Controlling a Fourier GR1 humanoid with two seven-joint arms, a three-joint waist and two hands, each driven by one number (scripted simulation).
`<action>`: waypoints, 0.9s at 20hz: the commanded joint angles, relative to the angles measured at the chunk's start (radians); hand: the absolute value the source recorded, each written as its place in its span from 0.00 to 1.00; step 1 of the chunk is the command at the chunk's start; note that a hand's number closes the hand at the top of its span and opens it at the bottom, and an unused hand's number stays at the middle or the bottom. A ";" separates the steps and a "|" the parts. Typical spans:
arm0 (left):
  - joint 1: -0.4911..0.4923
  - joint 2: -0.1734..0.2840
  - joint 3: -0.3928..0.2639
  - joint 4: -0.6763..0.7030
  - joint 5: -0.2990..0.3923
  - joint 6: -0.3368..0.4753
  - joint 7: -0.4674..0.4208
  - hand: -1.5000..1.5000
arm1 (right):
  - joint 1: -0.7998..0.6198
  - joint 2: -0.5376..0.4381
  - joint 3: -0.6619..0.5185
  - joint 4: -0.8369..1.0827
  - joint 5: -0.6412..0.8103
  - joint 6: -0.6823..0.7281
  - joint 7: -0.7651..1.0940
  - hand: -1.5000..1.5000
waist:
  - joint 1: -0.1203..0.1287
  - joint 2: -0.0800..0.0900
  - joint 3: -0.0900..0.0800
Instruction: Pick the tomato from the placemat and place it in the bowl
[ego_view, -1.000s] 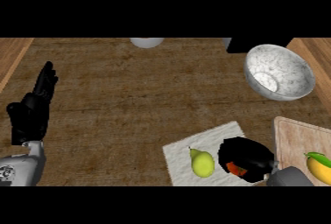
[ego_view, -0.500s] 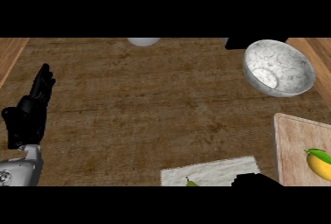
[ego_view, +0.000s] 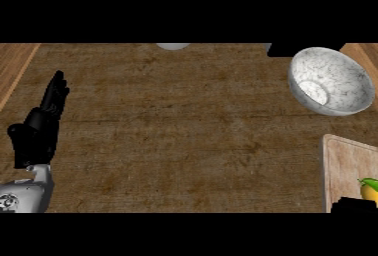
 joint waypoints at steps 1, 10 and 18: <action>-0.054 -0.015 -0.012 0.040 -0.015 -0.002 -0.003 0.50 | -0.104 0.024 -0.132 -0.037 -0.175 0.063 0.194 1.00 | 0.026 0.007 0.001; -0.076 -0.018 -0.002 0.050 -0.011 -0.030 0.005 0.50 | -0.521 -0.026 -0.304 0.460 -0.284 0.027 0.198 1.00 | 0.042 0.009 0.003; -0.078 -0.008 0.005 0.040 -0.002 -0.064 -0.002 0.50 | -0.854 -0.086 -0.312 0.947 -0.113 -0.130 0.009 1.00 | 0.063 0.014 0.004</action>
